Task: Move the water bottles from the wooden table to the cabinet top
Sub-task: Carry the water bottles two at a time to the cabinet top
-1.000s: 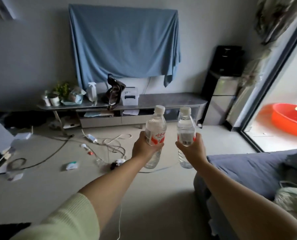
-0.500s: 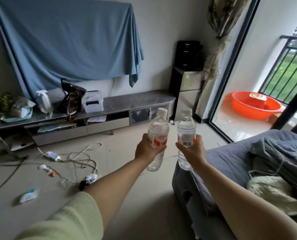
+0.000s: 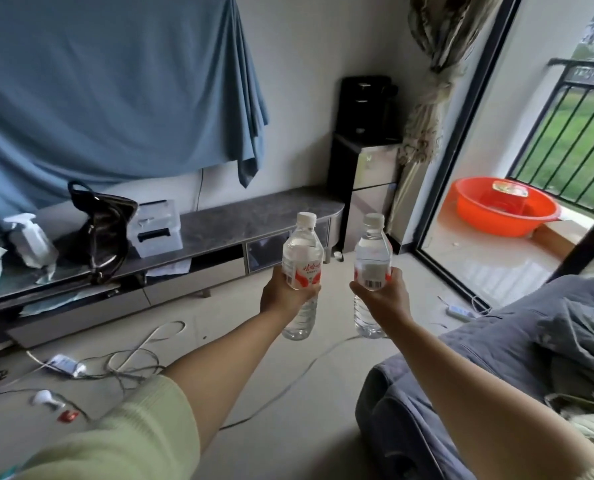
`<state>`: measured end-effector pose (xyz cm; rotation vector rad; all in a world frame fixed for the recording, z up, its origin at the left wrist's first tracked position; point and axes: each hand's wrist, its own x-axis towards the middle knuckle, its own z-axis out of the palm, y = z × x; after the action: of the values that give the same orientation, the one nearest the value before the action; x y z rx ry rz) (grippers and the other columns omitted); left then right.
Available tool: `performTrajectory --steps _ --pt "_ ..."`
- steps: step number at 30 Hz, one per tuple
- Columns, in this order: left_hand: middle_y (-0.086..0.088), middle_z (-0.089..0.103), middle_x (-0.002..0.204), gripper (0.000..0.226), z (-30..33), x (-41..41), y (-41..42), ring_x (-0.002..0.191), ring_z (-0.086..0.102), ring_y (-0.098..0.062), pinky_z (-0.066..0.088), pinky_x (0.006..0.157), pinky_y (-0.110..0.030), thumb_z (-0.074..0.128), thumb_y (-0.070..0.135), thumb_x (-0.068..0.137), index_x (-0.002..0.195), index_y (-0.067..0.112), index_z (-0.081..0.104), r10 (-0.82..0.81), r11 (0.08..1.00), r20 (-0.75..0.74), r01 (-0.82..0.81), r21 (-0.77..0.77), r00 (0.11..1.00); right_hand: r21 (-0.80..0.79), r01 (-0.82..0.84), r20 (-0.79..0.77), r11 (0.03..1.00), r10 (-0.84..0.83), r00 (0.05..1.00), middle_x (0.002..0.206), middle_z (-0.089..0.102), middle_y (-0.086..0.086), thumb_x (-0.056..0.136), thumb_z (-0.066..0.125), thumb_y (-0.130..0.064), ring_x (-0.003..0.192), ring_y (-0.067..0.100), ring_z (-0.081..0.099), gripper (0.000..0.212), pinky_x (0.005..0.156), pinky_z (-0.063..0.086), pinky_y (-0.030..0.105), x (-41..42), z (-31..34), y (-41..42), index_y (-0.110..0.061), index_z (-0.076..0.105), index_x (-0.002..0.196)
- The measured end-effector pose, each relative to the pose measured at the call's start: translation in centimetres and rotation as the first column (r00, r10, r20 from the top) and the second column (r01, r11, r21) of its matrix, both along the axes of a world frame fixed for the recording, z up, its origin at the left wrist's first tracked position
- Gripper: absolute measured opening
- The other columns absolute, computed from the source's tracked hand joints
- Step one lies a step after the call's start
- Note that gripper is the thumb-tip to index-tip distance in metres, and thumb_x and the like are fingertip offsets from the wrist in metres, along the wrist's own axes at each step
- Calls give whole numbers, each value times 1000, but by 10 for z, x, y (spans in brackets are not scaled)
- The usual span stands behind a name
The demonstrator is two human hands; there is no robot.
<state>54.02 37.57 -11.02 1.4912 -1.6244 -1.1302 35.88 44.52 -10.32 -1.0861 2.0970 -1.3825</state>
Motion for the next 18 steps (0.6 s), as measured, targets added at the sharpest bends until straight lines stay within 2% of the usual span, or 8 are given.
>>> performTrajectory --steps 3,8,11,14,16,18 --pt "4 67 110 64 -7 -11 -38 96 64 -20 53 87 -34 80 49 63 116 25 54 -15 1000 6 15 -2 1000 17 -4 14 1000 4 1000 103 62 12 68 84 -23 90 26 60 56 75 47 34 -11 -5 -40 -9 48 109" --pt "6 67 108 64 -15 -42 -121 96 64 -19 53 86 -36 81 49 63 117 25 54 -33 999 -3 33 -7 999 12 -24 38 1000 23 999 99 65 10 67 85 -22 88 26 64 51 74 52 36 -44 -17 -129 -11 51 103" --pt "7 68 104 61 -15 -65 -175 91 64 -16 50 77 -28 82 46 63 114 26 56 -2 1000 -19 2 0 1000 11 -61 33 998 61 998 95 69 9 66 85 -27 87 26 67 52 78 56 41 -71 -20 -191 -9 56 106" --pt "9 69 93 50 -9 -90 -230 81 64 -8 47 66 -23 82 50 56 98 31 60 16 1000 -57 -15 21 998 13 -76 26 997 75 997 96 65 7 65 87 -31 86 24 64 59 70 51 34 -99 -17 -251 -11 49 106" --pt "8 69 95 54 -7 -103 -261 84 65 -11 48 69 -25 83 50 54 99 31 60 28 999 -85 -25 35 996 22 -79 14 997 79 997 98 63 8 66 87 -29 88 24 62 59 68 44 30 -114 -15 -284 -13 47 106" --pt "6 69 100 58 -10 -113 -288 89 65 -16 52 77 -29 83 46 59 109 27 59 39 998 -67 -36 48 997 32 -78 7 996 78 997 101 62 11 67 85 -27 89 26 61 57 70 44 30 -124 -17 -312 -12 47 106"
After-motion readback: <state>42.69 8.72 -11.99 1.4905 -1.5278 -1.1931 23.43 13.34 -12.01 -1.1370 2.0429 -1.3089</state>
